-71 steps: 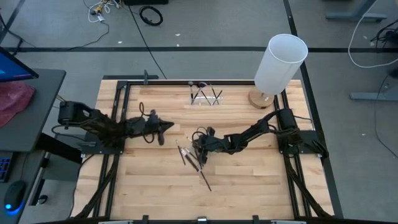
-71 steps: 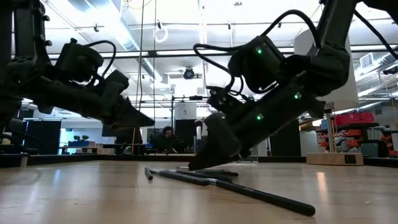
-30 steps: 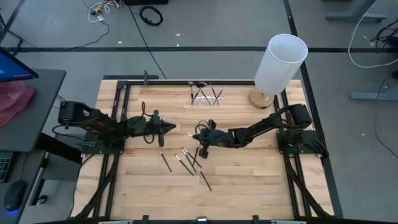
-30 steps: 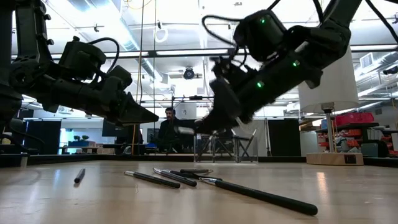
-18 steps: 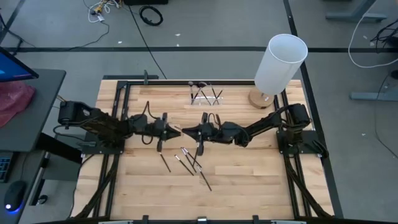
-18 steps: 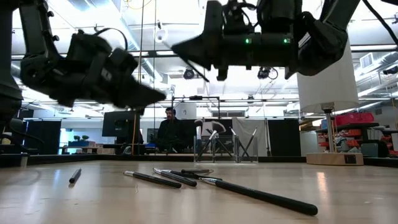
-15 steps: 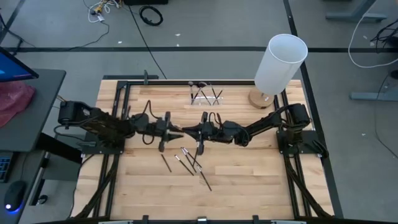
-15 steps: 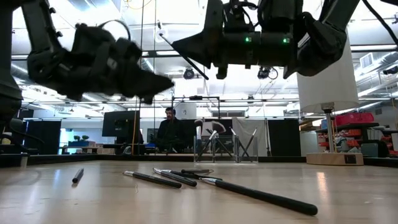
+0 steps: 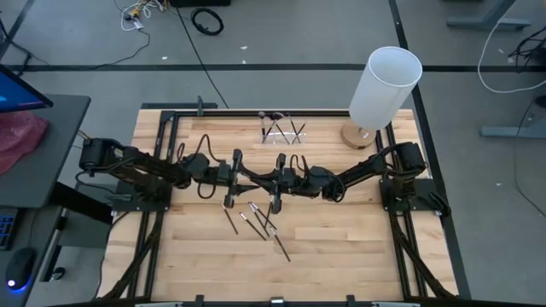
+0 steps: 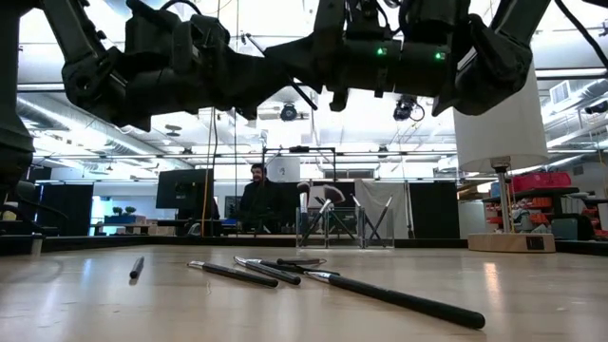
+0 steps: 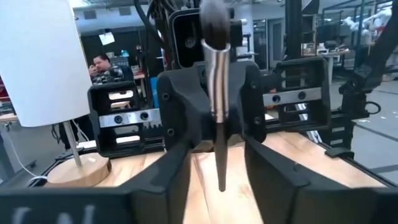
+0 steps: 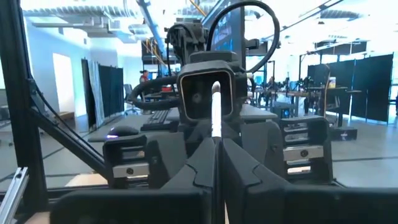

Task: Pick & Place Makeup Supplies
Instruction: Put the black makeup brush into the transparent organizer

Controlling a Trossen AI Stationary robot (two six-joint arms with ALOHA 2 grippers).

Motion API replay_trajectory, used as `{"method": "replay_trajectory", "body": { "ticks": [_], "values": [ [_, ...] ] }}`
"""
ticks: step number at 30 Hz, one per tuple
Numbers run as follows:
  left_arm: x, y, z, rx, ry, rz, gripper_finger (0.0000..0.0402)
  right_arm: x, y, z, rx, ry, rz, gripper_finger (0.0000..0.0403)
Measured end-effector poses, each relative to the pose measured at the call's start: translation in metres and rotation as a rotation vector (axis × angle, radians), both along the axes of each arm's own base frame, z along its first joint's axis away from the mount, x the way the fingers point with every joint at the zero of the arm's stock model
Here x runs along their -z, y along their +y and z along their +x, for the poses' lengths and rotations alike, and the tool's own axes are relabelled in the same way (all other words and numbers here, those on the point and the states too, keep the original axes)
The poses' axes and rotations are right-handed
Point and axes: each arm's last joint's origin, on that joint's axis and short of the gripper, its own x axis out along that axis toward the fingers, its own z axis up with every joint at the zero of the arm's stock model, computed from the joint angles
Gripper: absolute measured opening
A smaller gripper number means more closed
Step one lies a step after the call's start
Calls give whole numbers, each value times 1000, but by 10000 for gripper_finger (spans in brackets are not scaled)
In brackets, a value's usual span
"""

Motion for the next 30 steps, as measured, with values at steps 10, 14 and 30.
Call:
{"method": "replay_trajectory", "body": {
  "ticks": [10, 14, 30],
  "values": [
    [-3, -1, -1, -5, -33, 0, 39, -3, 0, -1, 12, -23, -7, 11],
    [-3, -2, -1, 8, -33, 1, 13, -3, 0, 0, 4, -19, -7, 14],
    [45, 6, -4, -250, 474, 3, 13, 1, -10, -29, 59, 630, 114, 150]
  ]
}}
